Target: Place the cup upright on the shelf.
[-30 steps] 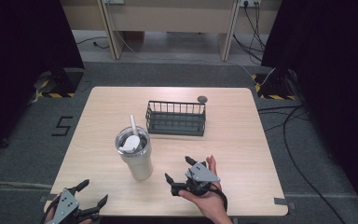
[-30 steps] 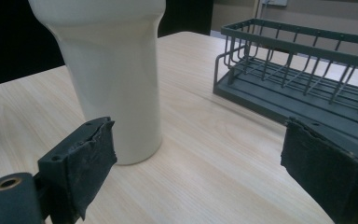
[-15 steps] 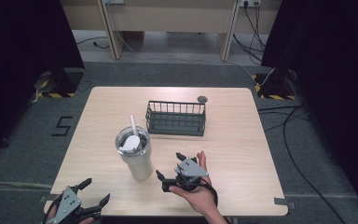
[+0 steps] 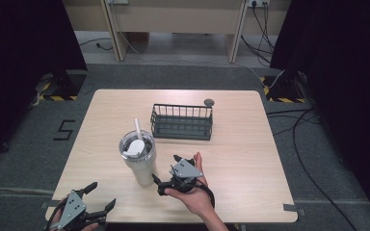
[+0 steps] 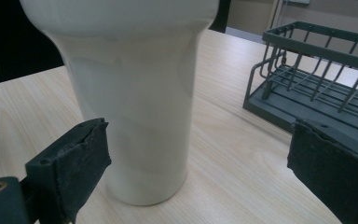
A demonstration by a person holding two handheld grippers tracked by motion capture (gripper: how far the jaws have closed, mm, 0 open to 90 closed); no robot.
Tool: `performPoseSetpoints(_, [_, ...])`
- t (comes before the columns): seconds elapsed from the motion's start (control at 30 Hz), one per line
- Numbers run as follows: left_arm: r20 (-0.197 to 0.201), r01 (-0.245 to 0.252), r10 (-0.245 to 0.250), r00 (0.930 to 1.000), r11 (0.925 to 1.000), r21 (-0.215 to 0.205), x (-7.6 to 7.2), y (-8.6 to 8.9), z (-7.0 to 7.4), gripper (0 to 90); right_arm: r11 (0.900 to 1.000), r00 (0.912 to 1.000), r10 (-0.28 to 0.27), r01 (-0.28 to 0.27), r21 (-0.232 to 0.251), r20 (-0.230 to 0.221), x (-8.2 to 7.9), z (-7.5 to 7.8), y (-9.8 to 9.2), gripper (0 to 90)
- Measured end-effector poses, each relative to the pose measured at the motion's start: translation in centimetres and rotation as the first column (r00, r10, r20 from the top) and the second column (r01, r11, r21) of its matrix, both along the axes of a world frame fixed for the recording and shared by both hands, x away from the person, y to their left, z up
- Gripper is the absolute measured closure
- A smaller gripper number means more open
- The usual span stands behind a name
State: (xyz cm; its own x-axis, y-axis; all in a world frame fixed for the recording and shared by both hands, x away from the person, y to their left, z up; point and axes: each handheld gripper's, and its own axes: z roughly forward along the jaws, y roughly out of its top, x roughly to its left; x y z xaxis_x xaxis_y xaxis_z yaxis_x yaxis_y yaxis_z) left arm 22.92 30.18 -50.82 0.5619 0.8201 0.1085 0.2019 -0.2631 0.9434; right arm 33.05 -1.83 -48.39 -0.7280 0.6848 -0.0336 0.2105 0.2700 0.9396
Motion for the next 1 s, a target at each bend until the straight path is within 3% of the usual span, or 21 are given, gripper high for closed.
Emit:
performPoseSetpoints(0.23, [0.003,0.001,-0.001,1.0000,1.0000,-0.004,0.0,-0.1,0.0,14.5,0.999,0.9995,0.024,-0.024,-0.021,0.020,0.1,0.0,1.7,0.4])
performPoseSetpoints(0.47, [0.004,0.002,-0.002,1.0000,1.0000,-0.007,0.0,0.0,0.0,14.6,0.999,0.9988,0.048,-0.048,0.015,0.009,0.1,-0.4,3.2,0.3])
performPoseSetpoints(1.0, [-0.002,0.003,-0.003,1.0000,1.0000,-0.008,0.1,0.1,-0.1,14.6,0.996,0.9962,0.083,-0.084,0.032,0.024,1.1,-0.9,5.7,0.3])
